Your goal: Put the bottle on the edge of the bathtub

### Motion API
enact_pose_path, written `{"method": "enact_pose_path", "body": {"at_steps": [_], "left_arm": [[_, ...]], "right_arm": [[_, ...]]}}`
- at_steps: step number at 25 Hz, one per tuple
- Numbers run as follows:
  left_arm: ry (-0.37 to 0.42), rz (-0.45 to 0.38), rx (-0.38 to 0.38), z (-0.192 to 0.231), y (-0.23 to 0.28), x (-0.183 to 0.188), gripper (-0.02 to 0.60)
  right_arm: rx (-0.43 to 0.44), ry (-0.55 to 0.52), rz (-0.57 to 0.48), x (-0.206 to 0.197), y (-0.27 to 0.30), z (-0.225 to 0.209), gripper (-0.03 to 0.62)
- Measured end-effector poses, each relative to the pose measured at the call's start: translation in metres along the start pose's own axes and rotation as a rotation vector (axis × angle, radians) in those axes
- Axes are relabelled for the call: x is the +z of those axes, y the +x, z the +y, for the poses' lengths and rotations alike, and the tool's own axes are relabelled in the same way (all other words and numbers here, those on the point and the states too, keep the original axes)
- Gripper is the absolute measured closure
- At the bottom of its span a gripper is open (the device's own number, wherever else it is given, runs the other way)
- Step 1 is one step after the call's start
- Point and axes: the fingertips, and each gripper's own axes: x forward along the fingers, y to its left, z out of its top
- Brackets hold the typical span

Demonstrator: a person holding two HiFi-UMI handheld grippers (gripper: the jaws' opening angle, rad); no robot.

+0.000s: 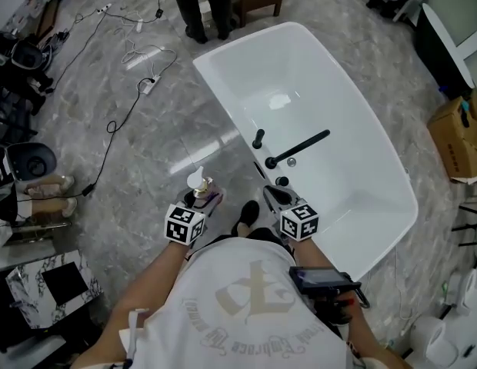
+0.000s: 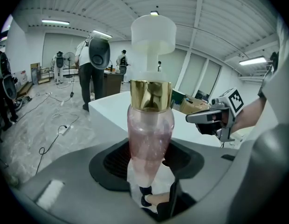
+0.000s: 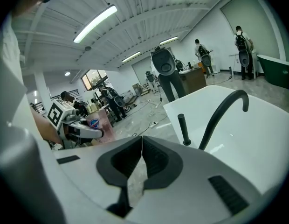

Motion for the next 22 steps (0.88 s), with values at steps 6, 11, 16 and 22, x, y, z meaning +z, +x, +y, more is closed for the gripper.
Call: {"method": "enact_pose_path", "body": {"at_steps": [6, 11, 16, 22], "left_arm": [[-0.013, 0.005, 0.035, 0.006, 0.021, 0.026, 0.362], [-0.001, 0.017, 0.058, 0.014, 0.036, 0.045, 0.362], [0.035, 0.031, 0.057, 0.024, 0.044, 0.057, 0.362], [0.069, 0.062, 0.033, 0.036, 0.074, 0.069, 0.362]], "right_arm": [[0.049, -0.005, 0.012, 0.021, 0.015, -0.028, 0.588], [0.063, -0.006, 0.005, 0.036, 0.025, -0.051, 0.588], [0.054, 0.021, -0.014, 0.037, 0.024, -0.058, 0.588], [-0.002, 0.064, -0.04, 0.038, 0.018, -0.076, 0.588]]}}
